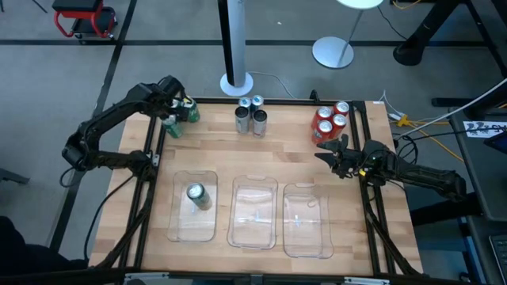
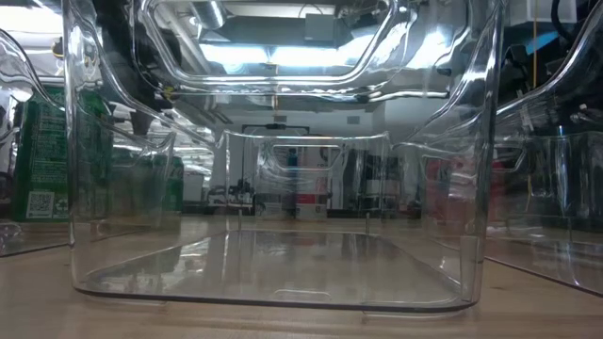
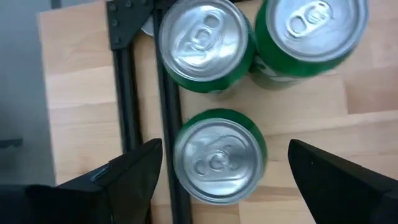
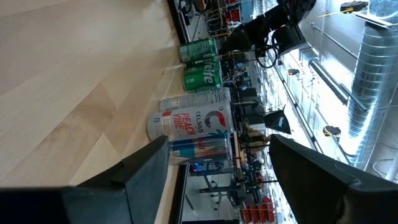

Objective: Sort soda cans
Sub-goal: Put the bottom left green soda can into the left transparent bin, then put the right green soda can into the left transparent bin

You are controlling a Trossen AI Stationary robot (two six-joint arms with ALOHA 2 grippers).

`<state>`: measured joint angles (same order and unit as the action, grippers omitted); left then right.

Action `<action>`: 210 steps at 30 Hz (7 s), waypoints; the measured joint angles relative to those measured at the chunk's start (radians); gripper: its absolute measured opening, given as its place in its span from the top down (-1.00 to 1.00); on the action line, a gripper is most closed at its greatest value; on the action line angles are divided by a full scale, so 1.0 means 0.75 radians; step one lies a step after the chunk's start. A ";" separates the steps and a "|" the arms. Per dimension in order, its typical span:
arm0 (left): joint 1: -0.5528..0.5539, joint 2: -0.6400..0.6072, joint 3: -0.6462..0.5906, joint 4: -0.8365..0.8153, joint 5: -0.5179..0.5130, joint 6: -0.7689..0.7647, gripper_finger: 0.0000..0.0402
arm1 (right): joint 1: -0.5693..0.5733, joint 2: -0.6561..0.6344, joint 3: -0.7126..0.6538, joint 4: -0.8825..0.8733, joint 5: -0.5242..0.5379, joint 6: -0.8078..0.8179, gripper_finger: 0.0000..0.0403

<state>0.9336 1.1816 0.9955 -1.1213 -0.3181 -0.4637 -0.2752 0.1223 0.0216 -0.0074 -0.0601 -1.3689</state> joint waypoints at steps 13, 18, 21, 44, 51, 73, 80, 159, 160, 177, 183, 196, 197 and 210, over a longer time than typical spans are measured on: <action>0.071 0.000 -0.055 0.009 0.036 0.046 -0.67 | 0.000 0.000 0.000 -0.001 -0.002 -0.001 -0.38; 0.111 0.006 -0.057 0.010 0.045 0.064 -0.67 | 0.000 0.000 0.000 -0.001 -0.003 0.000 -0.38; 0.119 0.019 -0.057 0.010 0.092 0.065 -0.67 | 0.000 0.000 0.000 -0.002 -0.003 0.001 -0.38; 0.123 0.061 -0.280 0.261 0.130 0.064 -0.67 | 0.000 0.000 0.000 -0.001 -0.004 -0.001 -0.38; 0.123 0.059 -0.296 0.275 0.130 0.102 -0.49 | 0.000 0.000 0.000 -0.001 -0.004 -0.001 -0.38; -0.059 -0.119 -0.046 0.047 0.187 0.139 -0.49 | 0.000 0.000 0.000 0.002 -0.004 -0.002 -0.38; -0.279 -0.127 0.148 -0.059 0.193 0.071 -0.49 | 0.000 0.000 0.000 0.005 -0.004 -0.002 -0.38; -2.152 0.644 0.414 0.014 0.171 -1.182 -0.69 | 0.001 0.000 -0.001 0.008 -0.005 0.039 -0.38; -2.152 0.644 0.414 0.011 0.171 -1.182 -0.72 | 0.000 0.000 -0.001 0.008 -0.005 0.039 -0.38; -2.110 0.488 0.415 0.005 0.208 -1.129 -0.80 | 0.000 -0.001 -0.001 0.008 -0.012 0.039 -0.38; -2.046 0.346 0.415 0.003 0.106 -1.117 -0.81 | 0.000 -0.001 -0.001 0.007 -0.012 0.039 -0.38; -1.866 0.156 0.415 0.061 -0.549 -0.831 -0.81 | 0.000 -0.001 -0.001 0.019 -0.013 0.039 -0.38; -1.849 0.156 0.415 0.062 -0.584 -0.822 -0.81 | 0.000 -0.001 -0.001 0.023 -0.013 0.039 -0.38; -1.411 0.157 0.415 0.085 -0.708 -0.432 -0.81 | 0.000 -0.001 -0.005 0.108 -0.014 0.038 -0.38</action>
<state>-0.1247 1.2995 1.3064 -1.0575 -0.8493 -0.7876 -0.2752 0.1219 0.0181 0.0734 -0.0708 -1.3403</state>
